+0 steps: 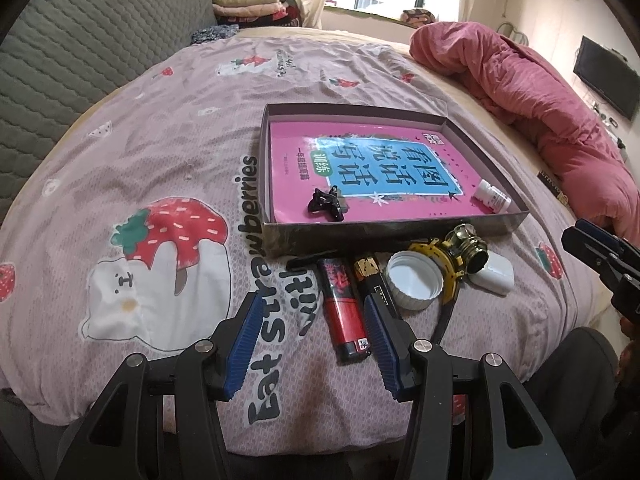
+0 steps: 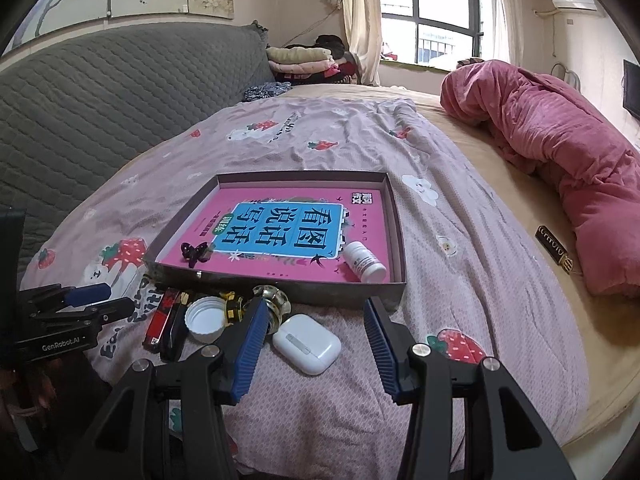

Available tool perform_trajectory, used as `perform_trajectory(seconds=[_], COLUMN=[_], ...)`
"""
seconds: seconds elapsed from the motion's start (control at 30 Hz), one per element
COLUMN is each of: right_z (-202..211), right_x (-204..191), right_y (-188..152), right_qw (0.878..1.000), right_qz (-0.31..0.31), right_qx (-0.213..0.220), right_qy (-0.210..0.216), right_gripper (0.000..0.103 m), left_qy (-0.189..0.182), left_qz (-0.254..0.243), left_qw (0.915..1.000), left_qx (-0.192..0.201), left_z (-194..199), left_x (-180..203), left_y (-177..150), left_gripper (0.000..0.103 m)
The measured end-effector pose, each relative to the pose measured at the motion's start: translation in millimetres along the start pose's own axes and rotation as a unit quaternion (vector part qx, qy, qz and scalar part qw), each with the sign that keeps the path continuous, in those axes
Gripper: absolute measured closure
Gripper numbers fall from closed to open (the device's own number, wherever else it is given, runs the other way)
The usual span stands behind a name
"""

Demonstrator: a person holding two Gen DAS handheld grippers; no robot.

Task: Organize rigid objects
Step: 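Withdraw both grippers from the tray toward the remaining items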

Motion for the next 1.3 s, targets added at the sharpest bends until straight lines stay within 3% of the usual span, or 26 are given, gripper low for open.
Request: perform_trajectory(seconds=[0.53,1.3], right_z=[-16.1,-22.9], right_x=[-4.9,3.0], right_y=[-15.3,-18.7], right_qw=[0.999,0.999], right_qz=[0.015,0.003], right_qx=[-0.033,-0.039], right_qy=[0.016,0.024], right_gripper=[0.053,0.053], left_qy=[0.000,0.010], left_qz=[-0.014,-0.017], left_qw=[0.9995,0.9965], left_qx=[-0.030,-0.082], left_z=[-8.7,-39.9], left_x=[10.0,15.5], left_y=[-9.3,-18.3], left_gripper=[0.049,0.049])
Point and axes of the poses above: each gripper's, at about its wrist camera, not at the fingertips, and z roughly against the way its jaws point, x to its right, y to its top, the point moved 1 cm from there along -z, roughly the way its jaws point, and after that the axes turned 7 degrees about -y, right-handed, at the moved point
